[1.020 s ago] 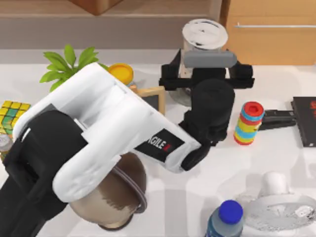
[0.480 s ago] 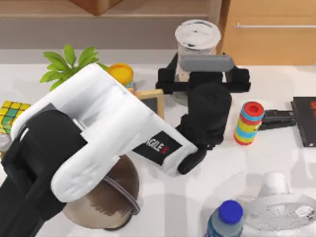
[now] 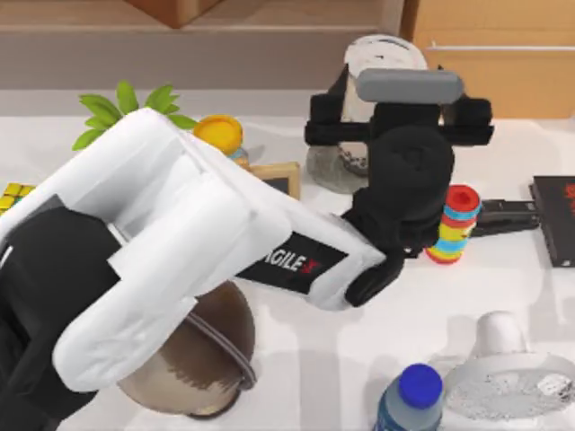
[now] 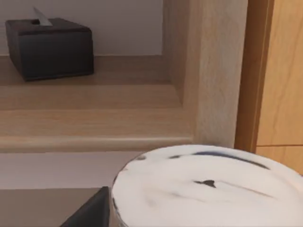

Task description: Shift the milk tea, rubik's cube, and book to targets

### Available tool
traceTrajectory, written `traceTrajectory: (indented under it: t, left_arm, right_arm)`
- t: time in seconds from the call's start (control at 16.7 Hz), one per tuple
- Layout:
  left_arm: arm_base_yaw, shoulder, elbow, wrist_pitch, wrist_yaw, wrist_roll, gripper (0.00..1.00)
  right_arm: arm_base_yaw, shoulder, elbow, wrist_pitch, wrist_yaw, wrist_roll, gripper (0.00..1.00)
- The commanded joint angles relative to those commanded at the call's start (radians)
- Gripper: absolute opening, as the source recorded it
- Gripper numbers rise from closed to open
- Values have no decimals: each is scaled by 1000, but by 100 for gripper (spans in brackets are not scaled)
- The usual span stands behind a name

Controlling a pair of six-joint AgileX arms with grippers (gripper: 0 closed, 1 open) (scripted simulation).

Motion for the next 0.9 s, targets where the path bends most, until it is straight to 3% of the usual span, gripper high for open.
traceTrajectory:
  t: [0.3, 0.66, 0.9]
  left_arm:
    - [22, -65, -98, -42, -9, -56, 100]
    - [20, -72, -95, -51, -4, -54, 100]
    - [64, -172, -43, -196, 41, 4, 100]
  right_arm:
    - [0, 0, 0, 0, 0, 0, 100]
    - [0, 0, 0, 0, 0, 0, 100]
    - [0, 0, 0, 0, 0, 0, 100]
